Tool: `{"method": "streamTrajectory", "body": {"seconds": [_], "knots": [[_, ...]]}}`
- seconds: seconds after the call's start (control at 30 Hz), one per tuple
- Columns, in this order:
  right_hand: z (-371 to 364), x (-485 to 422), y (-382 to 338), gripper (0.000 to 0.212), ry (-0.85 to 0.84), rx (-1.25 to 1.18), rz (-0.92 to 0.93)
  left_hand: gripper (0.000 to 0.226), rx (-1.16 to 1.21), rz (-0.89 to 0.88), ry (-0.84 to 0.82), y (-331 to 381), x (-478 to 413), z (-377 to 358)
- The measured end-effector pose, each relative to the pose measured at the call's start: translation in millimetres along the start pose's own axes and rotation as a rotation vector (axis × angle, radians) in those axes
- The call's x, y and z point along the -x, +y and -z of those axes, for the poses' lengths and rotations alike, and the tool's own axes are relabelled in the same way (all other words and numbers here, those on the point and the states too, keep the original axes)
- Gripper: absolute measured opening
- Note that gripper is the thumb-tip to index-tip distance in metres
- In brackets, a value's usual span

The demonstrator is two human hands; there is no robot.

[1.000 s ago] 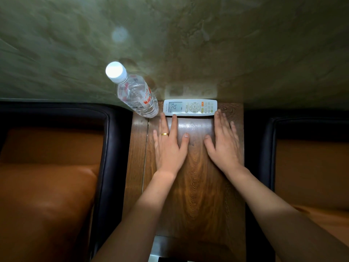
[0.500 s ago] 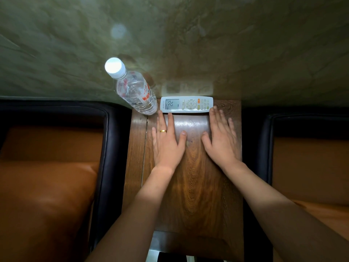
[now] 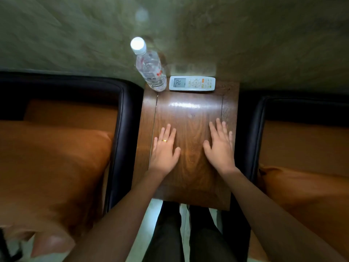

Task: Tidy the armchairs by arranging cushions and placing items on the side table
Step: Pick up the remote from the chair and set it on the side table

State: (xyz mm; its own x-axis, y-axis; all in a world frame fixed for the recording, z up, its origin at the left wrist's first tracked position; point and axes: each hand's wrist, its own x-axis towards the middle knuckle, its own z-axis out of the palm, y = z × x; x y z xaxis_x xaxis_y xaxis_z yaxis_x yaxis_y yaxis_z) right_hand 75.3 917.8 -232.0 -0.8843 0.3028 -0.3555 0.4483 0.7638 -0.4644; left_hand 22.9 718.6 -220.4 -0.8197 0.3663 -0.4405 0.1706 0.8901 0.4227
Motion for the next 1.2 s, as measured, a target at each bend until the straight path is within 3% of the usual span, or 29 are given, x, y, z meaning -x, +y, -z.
{"method": "streamTrajectory", "body": {"seconds": [0.2, 0.33, 0.6, 0.83, 0.9, 1.03, 1.2], "knots": [[-6.5, 51.3, -5.6, 0.072, -0.151, -0.012, -0.075, 0.067, 0.095, 0.098, -0.206, -13.9, 82.0, 10.3], [-17.0, 83.1, -22.4, 0.069, -0.231, -0.076, -0.108, 0.066, 0.300, 0.306, -0.261, -29.7, 136.1, 10.3], [-31.6, 139.1, -39.9, 0.051, -0.439, -0.135, -0.056, 0.063, 0.542, 0.647, -0.075, -61.4, 263.6, -0.6], [-51.5, 188.9, -53.7, 0.041, -0.631, -0.035, 0.050, 0.061, 0.676, 0.880, 0.031, -81.4, 387.1, -26.1], [-58.7, 202.7, -70.6, 0.041, -0.698, -0.024, 0.007, 0.060, 0.738, 0.949, 0.090, -85.5, 417.3, -31.2], [-81.1, 235.8, -113.6, 0.047, -0.811, 0.092, 0.048, 0.057, 0.821, 1.040, 0.195, -92.8, 476.1, -42.6], [-115.9, 291.5, -162.9, 0.041, -0.926, 0.178, 0.163, 0.055, 0.925, 1.092, 0.252, -105.1, 549.5, -69.9]]}}
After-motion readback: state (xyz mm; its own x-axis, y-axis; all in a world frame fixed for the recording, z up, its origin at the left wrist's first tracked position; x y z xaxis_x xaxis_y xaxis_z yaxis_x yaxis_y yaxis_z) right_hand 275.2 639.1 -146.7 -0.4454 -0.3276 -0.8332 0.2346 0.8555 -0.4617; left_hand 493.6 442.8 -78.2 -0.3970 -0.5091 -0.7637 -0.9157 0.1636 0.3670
